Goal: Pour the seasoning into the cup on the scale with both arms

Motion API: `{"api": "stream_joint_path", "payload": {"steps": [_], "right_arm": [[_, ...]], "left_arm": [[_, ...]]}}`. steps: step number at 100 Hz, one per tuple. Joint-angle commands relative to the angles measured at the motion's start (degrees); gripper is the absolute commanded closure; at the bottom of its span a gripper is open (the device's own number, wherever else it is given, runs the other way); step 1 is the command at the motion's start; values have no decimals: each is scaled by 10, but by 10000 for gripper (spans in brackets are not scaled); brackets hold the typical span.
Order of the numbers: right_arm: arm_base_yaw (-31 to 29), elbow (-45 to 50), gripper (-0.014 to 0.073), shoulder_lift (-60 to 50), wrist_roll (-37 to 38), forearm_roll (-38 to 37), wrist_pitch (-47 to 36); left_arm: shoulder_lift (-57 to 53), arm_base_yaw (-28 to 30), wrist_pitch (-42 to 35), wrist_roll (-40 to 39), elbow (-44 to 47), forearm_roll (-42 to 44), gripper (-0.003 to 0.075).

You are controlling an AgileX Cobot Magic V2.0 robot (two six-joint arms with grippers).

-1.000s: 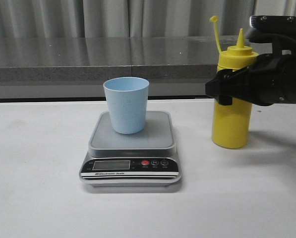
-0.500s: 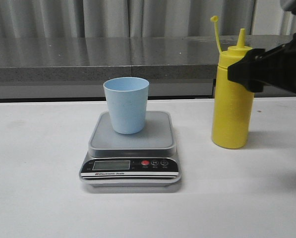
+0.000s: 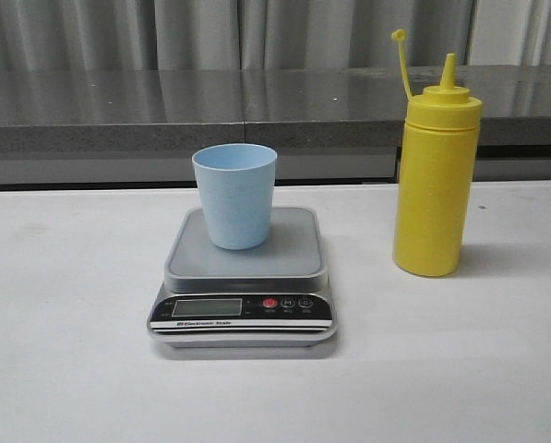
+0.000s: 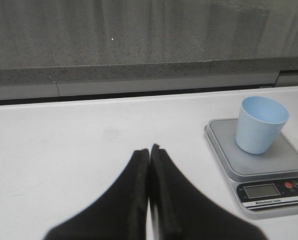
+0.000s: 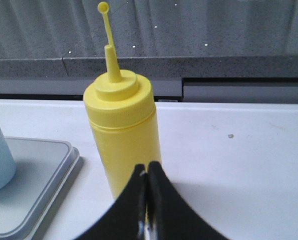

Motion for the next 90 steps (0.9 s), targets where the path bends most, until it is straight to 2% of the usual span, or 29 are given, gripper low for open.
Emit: {"api": "stream_joint_path", "payload": {"steps": [1, 18, 52, 90], "right_arm": [[-4, 1, 662, -41, -10, 19, -25], [-13, 28, 662, -91, -12, 37, -19], [-65, 45, 662, -132, -11, 25, -20], [-68, 121, 662, -265, -11, 24, -21]], "left_arm": [[6, 2, -44, -6, -15, -5, 741], [6, 2, -44, -6, -15, -5, 741], [6, 2, -44, -6, -15, -5, 741], [6, 2, -44, -6, -15, -5, 741]]}}
